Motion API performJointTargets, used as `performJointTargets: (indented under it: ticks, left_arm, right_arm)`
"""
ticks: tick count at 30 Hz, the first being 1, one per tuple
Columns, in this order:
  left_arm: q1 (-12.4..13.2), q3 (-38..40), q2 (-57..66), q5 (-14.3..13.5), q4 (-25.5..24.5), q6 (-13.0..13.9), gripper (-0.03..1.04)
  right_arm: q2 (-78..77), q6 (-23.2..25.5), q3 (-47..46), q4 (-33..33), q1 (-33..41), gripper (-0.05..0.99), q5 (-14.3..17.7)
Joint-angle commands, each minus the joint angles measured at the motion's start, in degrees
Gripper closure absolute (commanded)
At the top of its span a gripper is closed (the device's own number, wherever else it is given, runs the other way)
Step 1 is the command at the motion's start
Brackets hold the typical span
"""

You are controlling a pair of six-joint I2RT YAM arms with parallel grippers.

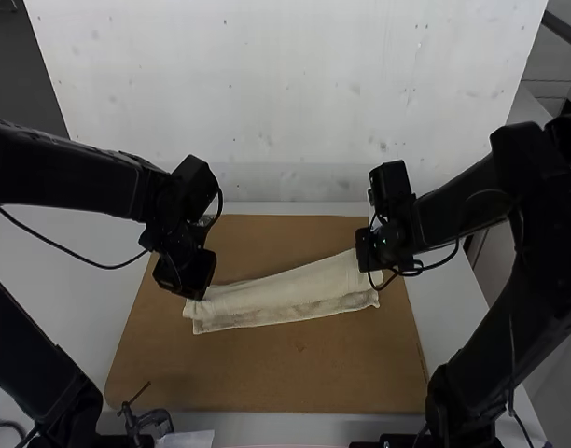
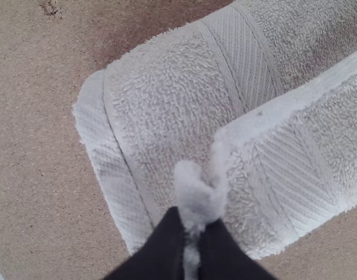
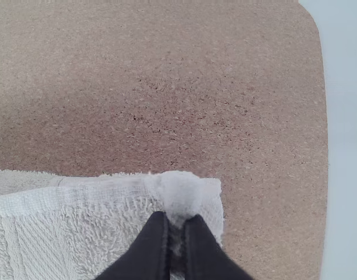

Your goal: Fold the towel.

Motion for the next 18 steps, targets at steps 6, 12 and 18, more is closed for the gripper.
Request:
performJointTargets:
  ticks: [6,12,18]
  left_arm:
    - [1.34,0.07,6.97,-4.1,6.75,0.9,0.99]
    - [3.36,1.65,10.83,-5.24,10.45,1.07,0.99]
    - [4.06,2.44,13.91,-5.24,12.47,1.16,0.99]
  right_arm:
    - [3.15,-0.3,0.15,3.48,-0.01,0.92,0.76]
    - [6.31,-0.13,1.38,4.79,0.08,0.92,1.11]
    - [9.21,-0.04,2.44,5.85,0.08,0.92,1.28]
